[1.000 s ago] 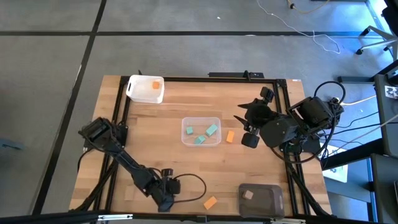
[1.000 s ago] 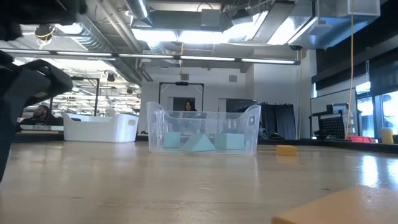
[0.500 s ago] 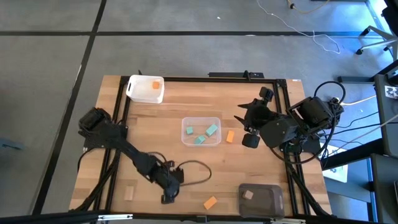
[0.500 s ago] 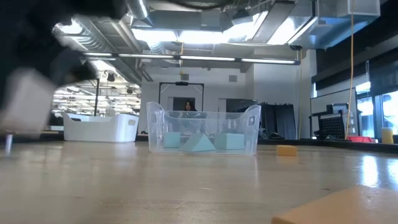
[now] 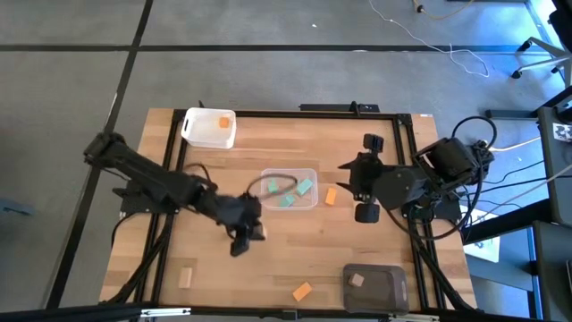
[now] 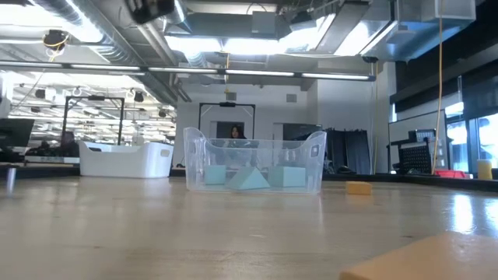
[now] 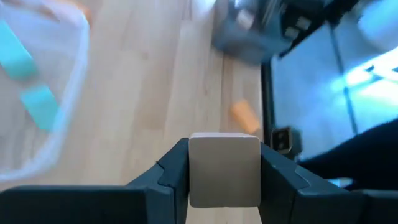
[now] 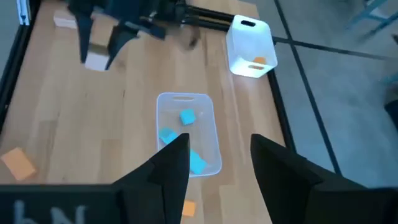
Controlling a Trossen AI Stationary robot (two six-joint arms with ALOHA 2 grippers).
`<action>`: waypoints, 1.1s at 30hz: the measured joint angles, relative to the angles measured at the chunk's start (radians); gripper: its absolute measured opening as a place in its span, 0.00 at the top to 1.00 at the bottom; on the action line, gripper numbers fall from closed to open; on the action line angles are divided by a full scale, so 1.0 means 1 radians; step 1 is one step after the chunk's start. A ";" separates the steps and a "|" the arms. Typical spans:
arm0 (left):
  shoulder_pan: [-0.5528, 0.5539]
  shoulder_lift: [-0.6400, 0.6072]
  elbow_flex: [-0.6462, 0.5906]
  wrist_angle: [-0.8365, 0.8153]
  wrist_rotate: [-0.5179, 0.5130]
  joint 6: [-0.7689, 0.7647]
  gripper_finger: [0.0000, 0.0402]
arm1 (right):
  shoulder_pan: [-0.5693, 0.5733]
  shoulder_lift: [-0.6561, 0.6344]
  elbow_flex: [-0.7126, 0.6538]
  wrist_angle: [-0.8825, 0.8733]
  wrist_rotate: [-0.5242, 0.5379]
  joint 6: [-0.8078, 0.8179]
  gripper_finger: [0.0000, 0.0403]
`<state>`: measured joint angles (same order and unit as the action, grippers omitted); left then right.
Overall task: Sort & place blocks by color
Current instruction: Put the right brown block into the black bin
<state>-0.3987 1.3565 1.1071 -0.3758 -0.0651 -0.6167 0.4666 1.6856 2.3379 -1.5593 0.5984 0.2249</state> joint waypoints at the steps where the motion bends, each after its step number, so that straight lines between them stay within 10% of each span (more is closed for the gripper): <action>1: 0.014 -0.024 0.000 0.009 0.002 0.007 0.70 | 0.000 0.003 0.000 0.008 0.001 -0.016 0.58; 15: 0.154 -0.130 0.003 0.326 0.254 0.130 0.70 | -0.019 0.164 -0.003 0.187 -0.041 -0.656 0.58; 33: 0.218 -0.129 0.002 0.227 0.292 0.166 0.70 | -0.074 0.304 -0.004 0.467 -0.143 -0.889 0.58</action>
<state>-0.1810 1.2278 1.1090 -0.1486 0.2268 -0.4511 0.3927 1.9900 2.3341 -1.0925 0.4551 -0.6637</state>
